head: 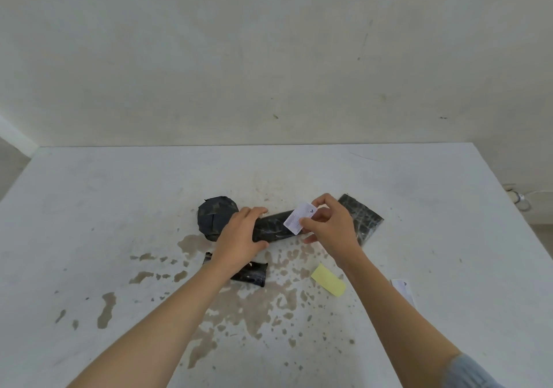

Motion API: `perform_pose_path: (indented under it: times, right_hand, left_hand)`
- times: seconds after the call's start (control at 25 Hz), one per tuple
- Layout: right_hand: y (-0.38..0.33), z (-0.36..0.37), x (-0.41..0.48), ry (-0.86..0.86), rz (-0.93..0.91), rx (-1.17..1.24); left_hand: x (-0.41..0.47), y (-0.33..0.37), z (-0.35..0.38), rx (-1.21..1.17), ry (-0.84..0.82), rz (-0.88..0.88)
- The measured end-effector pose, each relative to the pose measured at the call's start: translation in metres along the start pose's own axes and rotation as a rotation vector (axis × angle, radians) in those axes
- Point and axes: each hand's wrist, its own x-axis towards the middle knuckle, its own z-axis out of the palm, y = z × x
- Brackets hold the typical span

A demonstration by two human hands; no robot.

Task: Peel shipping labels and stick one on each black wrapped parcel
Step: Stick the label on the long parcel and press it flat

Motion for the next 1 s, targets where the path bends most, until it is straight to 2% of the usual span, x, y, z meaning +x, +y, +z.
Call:
perform_pose_path:
  times: [0.12, 0.2, 0.28, 0.36, 0.52, 0.88, 1.0]
  right_hand:
    - [-0.002, 0.002, 0.003, 0.035, -0.162, -0.278]
    - [-0.005, 0.002, 0.006, 0.053, -0.202, -0.366]
    - [-0.008, 0.002, 0.010, 0.078, -0.190, -0.335]
    - [-0.010, 0.001, 0.014, 0.083, -0.125, -0.206]
    - [-0.011, 0.001, 0.020, 0.008, 0.011, -0.016]
    - [-0.009, 0.010, 0.034, -0.172, -0.078, -0.291]
    - [-0.003, 0.011, 0.039, -0.202, -0.079, -0.384]
  left_hand:
    - [0.007, -0.007, -0.003, 0.013, -0.014, 0.042]
    - [0.012, -0.009, -0.005, 0.039, -0.032, 0.098]
    - [0.015, -0.011, -0.007, 0.059, -0.055, 0.152]
    - [0.017, -0.013, -0.008, 0.071, -0.082, 0.186]
    - [0.022, -0.018, -0.008, 0.100, -0.136, 0.202]
    - [0.033, -0.021, -0.009, 0.190, -0.126, 0.234]
    - [0.032, -0.023, -0.008, 0.151, -0.088, 0.231]
